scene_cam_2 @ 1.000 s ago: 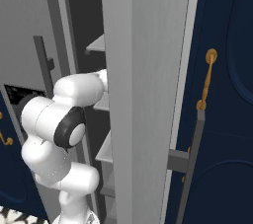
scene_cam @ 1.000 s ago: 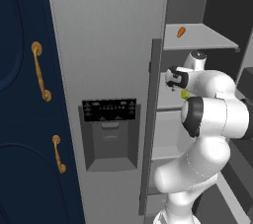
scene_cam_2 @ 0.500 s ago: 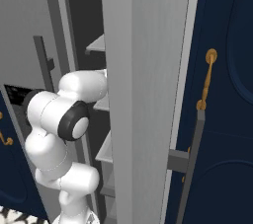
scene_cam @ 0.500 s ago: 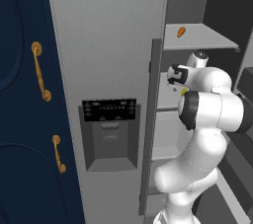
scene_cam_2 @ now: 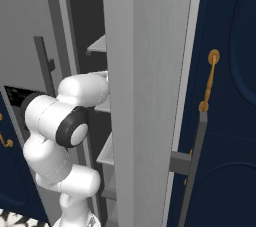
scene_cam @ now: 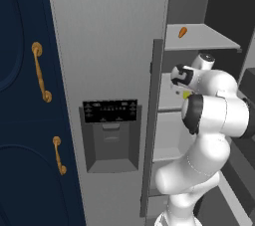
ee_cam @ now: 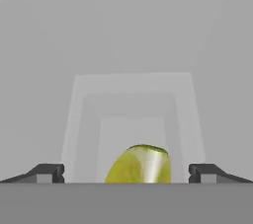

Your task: Grab a lemon wedge from the fridge and one ice cube from the ice bowl, and put them in the glass of lemonade.

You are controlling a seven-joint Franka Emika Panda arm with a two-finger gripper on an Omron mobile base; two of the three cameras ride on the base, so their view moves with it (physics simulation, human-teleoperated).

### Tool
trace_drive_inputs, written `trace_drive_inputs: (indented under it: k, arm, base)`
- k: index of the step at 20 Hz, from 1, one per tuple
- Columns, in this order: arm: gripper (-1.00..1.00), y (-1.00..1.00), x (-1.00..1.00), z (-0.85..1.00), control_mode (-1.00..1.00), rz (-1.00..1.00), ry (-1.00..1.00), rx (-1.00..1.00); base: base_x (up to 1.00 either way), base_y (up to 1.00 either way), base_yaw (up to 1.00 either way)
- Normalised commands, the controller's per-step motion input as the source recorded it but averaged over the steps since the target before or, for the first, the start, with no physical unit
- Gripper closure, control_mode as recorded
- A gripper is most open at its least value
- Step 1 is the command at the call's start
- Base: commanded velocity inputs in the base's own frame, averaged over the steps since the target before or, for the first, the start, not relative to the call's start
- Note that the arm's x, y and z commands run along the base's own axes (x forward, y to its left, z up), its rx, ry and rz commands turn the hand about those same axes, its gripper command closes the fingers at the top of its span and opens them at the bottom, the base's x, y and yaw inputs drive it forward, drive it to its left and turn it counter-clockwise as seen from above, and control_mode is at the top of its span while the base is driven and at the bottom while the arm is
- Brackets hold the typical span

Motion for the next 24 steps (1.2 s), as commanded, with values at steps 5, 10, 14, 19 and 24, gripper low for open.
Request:
trace_drive_inputs:
  k: [5, 10, 14, 19, 24]
  arm:
    - [-1.0, -0.04, 0.04, 0.0, -1.0, 0.01, 0.0, 0.0]
    - [-1.0, 0.03, 0.17, 0.08, -1.0, 0.0, 0.0, 0.0]
    - [-1.0, 0.0, -0.08, 0.14, -1.0, -0.01, 0.0, 0.0]
    - [-1.0, 0.0, -0.34, 0.0, -1.0, -0.08, 0.0, 0.0]
    - [-1.0, 0.01, -0.12, 0.0, -1.0, -0.14, 0.0, 0.0]
  base:
    - [0.0, 0.0, 0.0]
    - [0.0, 0.0, 0.0]
    - [0.0, 0.0, 0.0]
    - [0.0, 0.0, 0.0]
    - [0.0, 0.0, 0.0]
